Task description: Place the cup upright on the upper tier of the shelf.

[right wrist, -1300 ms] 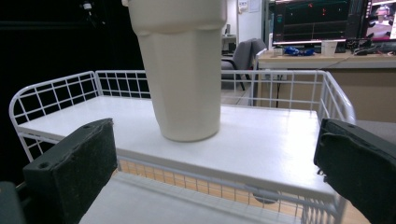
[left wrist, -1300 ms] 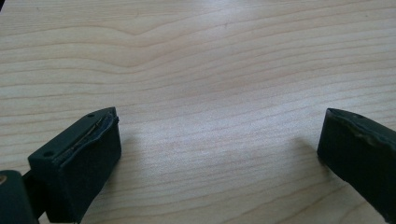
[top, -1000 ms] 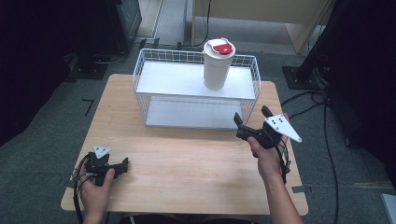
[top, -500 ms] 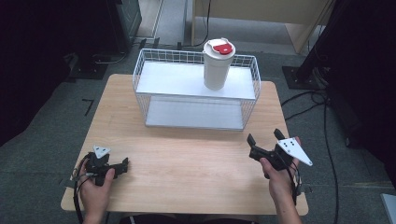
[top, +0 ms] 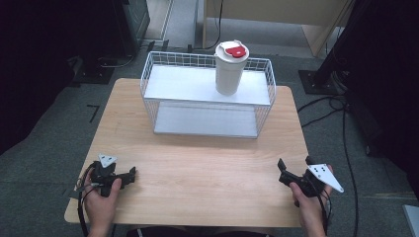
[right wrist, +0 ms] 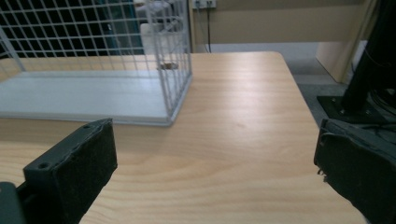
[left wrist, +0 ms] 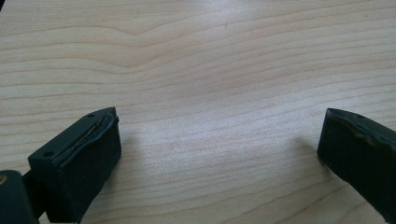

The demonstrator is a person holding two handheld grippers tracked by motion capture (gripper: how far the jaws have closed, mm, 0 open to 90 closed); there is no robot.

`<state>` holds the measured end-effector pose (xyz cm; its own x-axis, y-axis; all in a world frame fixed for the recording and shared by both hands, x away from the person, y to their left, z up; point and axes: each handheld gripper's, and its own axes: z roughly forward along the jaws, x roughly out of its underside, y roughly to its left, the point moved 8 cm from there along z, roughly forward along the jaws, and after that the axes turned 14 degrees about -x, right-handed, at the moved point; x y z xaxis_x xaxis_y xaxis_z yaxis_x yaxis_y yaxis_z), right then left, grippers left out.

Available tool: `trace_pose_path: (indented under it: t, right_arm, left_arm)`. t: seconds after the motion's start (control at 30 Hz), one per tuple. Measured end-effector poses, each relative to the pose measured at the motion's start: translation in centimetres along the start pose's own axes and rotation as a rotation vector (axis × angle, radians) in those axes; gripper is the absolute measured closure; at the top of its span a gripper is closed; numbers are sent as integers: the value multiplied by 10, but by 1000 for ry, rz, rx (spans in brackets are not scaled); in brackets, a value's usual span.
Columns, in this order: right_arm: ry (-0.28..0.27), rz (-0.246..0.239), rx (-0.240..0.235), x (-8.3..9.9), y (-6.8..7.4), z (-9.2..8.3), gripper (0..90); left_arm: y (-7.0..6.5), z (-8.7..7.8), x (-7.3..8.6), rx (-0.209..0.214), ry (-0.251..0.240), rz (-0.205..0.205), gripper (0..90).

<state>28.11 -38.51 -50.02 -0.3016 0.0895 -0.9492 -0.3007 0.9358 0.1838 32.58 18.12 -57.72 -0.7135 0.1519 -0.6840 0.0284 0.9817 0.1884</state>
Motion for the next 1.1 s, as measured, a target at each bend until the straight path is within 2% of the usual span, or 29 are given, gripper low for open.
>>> trace_pose_path:
  t: [0.17, 0.27, 0.37, 0.53, 0.63, 0.73, 0.83, 0.87, 1.0, 1.1]
  right_arm:
    - [28, 11, 38, 14, -17, -10, 0]
    - [49, 42, 54, 24, -26, -15, 0]
    - [67, 45, 67, 30, -31, -18, 0]
    - [159, 34, 105, 50, -44, -23, 0]
    - [249, 57, 115, 63, -50, -23, 0]
    - [310, 43, 109, 67, -50, -21, 3]
    - [439, 19, 103, 78, -47, -16, 3]
    - [465, 17, 107, 80, -47, -16, 0]
    - [481, 46, 70, 83, -44, -16, 0]
    - [482, 42, 58, 83, -44, -17, 0]
  left_arm:
    - [0, 0, 0, 0, 0, 0, 0]
    - [0, 0, 0, 0, 0, 0, 0]
    - [0, 0, 0, 0, 0, 0, 0]
    - [0, 0, 0, 0, 0, 0, 0]
    - [0, 0, 0, 0, 0, 0, 0]
    - [0, 0, 0, 0, 0, 0, 0]
    - [0, 0, 0, 0, 0, 0, 0]
    - [0, 0, 0, 0, 0, 0, 0]
    - [0, 0, 0, 0, 0, 0, 0]
    - [0, 0, 0, 0, 0, 0, 0]
